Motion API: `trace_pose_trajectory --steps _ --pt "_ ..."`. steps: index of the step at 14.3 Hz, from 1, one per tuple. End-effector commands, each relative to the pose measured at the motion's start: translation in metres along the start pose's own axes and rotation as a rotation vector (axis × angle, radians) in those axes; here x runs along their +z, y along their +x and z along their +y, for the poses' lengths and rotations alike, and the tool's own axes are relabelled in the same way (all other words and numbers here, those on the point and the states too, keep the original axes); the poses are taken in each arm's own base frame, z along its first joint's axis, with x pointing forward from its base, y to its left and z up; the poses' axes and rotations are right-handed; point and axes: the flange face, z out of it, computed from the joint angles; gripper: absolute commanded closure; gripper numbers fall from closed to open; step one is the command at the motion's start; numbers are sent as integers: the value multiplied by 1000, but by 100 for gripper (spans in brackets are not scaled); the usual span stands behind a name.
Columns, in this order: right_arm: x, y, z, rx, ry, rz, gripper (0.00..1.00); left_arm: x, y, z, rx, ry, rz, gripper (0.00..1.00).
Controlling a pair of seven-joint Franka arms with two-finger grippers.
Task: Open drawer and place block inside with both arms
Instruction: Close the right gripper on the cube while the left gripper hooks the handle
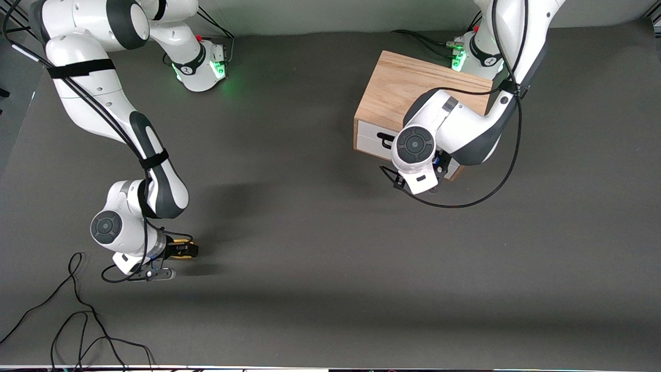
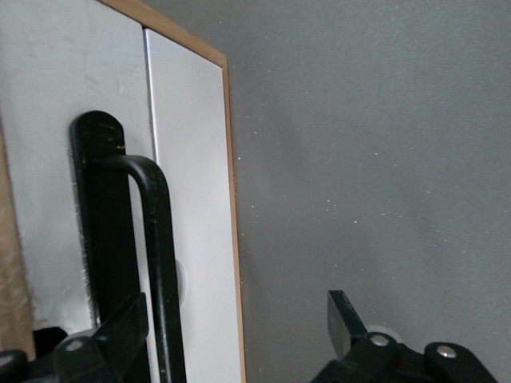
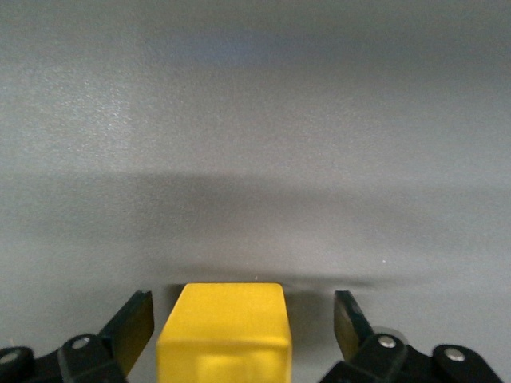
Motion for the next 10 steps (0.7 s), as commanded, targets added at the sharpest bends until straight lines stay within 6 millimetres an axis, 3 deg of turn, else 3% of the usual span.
trace_pose_trajectory --steps 1,9,10 --pt "-13 -8 -3 3 17 -4 0 8 -1 2 -14 10 11 0" --pt "-17 -10 -3 0 18 -19 2 -8 -2 13 1 -40 -1 0" --pt "-15 -11 -3 -1 18 -21 17 -7 -2 13 2 -42 -2 0"
